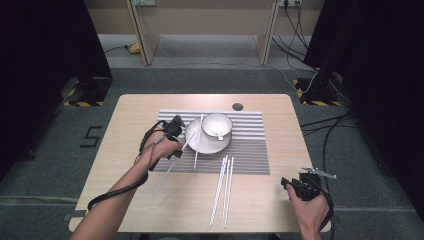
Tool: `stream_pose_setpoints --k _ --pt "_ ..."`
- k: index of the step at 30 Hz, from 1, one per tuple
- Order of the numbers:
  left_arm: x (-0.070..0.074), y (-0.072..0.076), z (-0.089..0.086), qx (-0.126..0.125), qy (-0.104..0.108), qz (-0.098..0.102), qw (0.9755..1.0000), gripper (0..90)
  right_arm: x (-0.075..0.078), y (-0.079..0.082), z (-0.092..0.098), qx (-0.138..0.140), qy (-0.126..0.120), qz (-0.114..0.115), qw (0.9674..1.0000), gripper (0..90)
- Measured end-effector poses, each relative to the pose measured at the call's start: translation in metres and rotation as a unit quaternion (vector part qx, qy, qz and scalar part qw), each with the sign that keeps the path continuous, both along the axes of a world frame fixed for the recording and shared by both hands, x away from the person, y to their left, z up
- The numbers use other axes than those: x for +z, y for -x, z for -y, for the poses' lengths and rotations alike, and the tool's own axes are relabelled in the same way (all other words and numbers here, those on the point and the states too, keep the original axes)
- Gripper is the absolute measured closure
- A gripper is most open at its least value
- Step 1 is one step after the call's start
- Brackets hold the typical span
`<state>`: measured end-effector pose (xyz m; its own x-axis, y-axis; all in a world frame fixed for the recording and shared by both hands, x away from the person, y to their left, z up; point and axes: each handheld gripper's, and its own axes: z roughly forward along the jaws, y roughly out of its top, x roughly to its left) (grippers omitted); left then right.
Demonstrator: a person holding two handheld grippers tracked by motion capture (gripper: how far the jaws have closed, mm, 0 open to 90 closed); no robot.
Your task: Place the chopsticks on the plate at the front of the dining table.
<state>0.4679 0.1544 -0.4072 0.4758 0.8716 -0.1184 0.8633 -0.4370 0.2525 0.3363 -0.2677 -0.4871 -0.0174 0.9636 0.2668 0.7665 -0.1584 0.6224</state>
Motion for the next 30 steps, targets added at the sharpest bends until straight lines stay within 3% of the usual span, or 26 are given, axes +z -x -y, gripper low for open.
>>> stream_pose_setpoints --k 30 --pt "-0.012 -0.023 0.0 0.05 0.015 -0.006 0.9986 84.5 -0.001 0.0 -0.001 0.002 0.001 -0.002 1.0 54.8"
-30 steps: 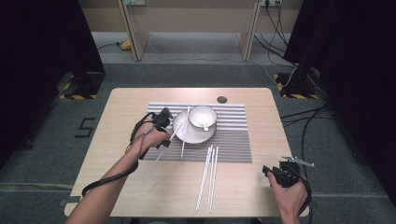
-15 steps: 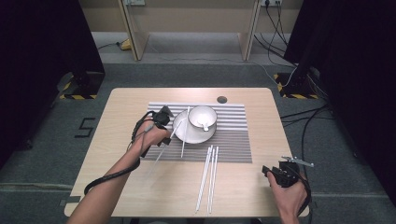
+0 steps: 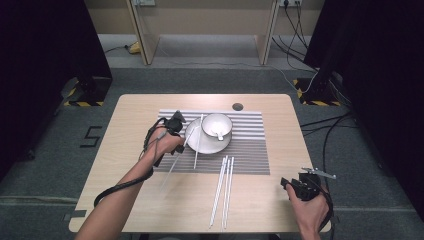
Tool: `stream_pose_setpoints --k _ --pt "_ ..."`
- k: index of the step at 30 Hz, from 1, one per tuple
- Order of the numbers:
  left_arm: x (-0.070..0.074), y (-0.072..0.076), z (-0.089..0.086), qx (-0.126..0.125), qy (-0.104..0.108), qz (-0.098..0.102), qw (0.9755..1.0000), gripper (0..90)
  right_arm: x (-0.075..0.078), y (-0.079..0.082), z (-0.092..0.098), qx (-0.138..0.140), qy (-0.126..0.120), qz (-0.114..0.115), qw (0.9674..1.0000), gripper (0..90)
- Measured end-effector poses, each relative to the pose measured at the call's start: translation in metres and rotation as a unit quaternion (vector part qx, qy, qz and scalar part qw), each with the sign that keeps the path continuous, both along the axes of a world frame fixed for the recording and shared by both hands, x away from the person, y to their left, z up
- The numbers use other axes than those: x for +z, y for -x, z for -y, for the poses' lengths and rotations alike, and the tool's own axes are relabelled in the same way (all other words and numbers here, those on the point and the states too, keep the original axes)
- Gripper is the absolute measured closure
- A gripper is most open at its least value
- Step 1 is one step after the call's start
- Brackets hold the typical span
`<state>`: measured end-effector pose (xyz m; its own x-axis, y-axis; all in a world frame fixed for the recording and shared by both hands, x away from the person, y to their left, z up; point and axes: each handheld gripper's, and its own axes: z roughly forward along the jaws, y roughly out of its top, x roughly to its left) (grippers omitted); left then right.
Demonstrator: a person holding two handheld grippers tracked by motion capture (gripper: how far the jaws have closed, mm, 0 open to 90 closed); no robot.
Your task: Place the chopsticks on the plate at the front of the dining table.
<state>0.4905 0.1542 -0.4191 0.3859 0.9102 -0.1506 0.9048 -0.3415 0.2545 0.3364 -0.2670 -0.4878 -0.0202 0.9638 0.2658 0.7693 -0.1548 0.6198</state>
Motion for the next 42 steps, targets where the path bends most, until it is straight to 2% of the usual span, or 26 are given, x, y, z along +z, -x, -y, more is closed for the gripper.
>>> stream_pose_setpoints --k 10,14,32,38,39,40,42 --pt "-0.003 -0.007 0.001 0.01 0.009 0.001 0.9999 84.5 0.0 0.0 0.0 0.001 -0.001 -0.001 1.0 54.8" --pt "-0.004 -0.01 0.003 0.01 0.01 -0.005 0.9999 84.5 0.0 0.0 0.001 0.0 0.0 0.001 1.0 54.8" --pt "-0.003 -0.022 0.008 0.014 0.017 0.002 0.9998 84.5 0.0 0.0 0.0 0.001 -0.002 0.0 1.0 54.8" --pt "-0.003 -0.026 0.008 0.018 0.022 0.007 0.9996 84.5 0.0 0.0 0.0 0.0 -0.002 0.001 1.0 54.8" --pt "-0.004 -0.028 0.008 0.013 0.026 0.012 0.9995 84.5 0.0 0.0 0.0 0.0 -0.002 0.0 1.0 54.8" --pt "-0.003 -0.027 0.008 0.021 0.025 0.007 0.9994 84.4 0.0 0.0 0.0 0.0 -0.002 0.0 1.0 54.9" --pt "-0.004 -0.029 0.008 0.02 0.027 0.005 0.9994 84.5 0.0 0.0 0.0 0.001 -0.001 0.001 1.0 54.8"
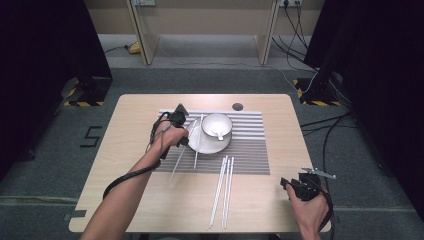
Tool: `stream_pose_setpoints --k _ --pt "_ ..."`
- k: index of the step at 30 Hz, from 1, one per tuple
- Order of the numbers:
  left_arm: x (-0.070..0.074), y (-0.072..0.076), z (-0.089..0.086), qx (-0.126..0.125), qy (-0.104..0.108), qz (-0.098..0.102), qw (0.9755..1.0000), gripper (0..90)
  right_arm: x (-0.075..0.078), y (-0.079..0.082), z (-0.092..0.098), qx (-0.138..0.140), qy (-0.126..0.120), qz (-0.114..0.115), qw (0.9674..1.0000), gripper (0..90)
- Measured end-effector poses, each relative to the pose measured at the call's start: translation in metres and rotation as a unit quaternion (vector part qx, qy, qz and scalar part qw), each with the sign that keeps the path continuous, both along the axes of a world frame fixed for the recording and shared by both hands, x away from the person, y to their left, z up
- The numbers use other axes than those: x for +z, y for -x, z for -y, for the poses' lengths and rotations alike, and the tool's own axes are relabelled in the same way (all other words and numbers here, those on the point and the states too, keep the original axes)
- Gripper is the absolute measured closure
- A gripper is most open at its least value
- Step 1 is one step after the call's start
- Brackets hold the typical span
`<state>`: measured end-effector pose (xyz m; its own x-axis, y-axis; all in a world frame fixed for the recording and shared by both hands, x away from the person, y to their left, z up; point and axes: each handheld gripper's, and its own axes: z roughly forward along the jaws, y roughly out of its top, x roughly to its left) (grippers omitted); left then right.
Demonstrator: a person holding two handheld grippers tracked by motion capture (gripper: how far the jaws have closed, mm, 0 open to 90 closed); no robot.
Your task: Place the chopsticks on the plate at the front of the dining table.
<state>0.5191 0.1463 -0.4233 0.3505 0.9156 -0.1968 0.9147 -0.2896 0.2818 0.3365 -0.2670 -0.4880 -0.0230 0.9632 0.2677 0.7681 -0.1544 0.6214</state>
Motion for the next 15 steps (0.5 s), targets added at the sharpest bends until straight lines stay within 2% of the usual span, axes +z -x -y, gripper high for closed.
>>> stream_pose_setpoints --k 15 --pt "-0.004 -0.0085 -0.0013 0.018 0.013 0.0 0.9998 84.5 0.0 0.0 0.0006 -0.001 0.0 0.0 1.0 54.9"
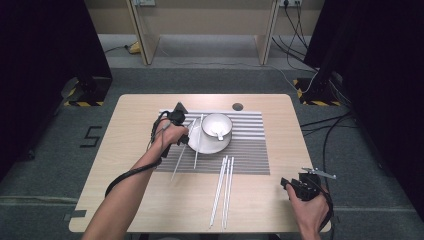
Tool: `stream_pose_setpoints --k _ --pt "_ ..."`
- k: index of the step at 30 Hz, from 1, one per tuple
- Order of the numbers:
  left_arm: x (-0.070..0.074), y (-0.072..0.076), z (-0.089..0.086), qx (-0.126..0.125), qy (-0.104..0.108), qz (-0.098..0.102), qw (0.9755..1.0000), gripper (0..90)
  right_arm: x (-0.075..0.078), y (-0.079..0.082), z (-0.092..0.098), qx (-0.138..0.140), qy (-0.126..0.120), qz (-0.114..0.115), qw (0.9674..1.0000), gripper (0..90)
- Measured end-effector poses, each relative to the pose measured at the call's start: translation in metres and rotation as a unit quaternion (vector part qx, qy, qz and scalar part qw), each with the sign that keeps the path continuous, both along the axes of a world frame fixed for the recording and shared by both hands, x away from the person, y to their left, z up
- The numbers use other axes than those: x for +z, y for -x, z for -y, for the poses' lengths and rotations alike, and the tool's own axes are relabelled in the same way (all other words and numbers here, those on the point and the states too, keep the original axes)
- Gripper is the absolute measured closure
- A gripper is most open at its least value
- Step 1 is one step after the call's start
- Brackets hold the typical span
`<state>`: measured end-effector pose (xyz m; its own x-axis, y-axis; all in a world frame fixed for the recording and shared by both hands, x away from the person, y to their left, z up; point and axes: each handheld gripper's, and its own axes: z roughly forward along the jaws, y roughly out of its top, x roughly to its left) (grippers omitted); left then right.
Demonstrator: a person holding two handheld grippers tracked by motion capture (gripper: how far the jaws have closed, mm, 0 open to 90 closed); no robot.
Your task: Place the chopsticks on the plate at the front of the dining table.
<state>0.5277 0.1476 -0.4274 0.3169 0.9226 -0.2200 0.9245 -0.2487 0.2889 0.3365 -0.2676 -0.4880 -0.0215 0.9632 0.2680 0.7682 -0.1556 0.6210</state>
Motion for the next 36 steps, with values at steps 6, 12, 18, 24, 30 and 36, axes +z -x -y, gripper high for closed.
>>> stream_pose_setpoints --k 6,12,18,24,30,36 --pt "-0.001 -0.003 0.002 0.005 0.004 0.001 1.0 84.4 0.0 0.0 0.0 -0.001 -0.001 -0.001 1.0 54.9" --pt "-0.002 -0.006 0.004 0.009 0.007 0.002 0.9999 84.4 0.0 0.0 0.001 0.0 0.001 0.001 1.0 54.9" --pt "-0.001 -0.009 0.004 0.011 0.008 0.004 0.9999 84.4 0.0 0.0 0.001 0.0 0.0 0.001 1.0 54.9" --pt "0.0 -0.011 0.005 0.016 0.016 0.007 0.9997 84.4 0.0 0.0 0.001 0.001 0.001 0.001 1.0 54.9" --pt "-0.001 -0.014 0.006 0.02 0.017 0.011 0.9996 84.4 0.0 0.0 -0.001 0.002 0.001 -0.001 1.0 54.9" --pt "-0.002 -0.015 0.006 0.023 0.021 0.018 0.9994 84.5 0.0 0.0 -0.001 0.001 0.0 -0.003 1.0 54.9"
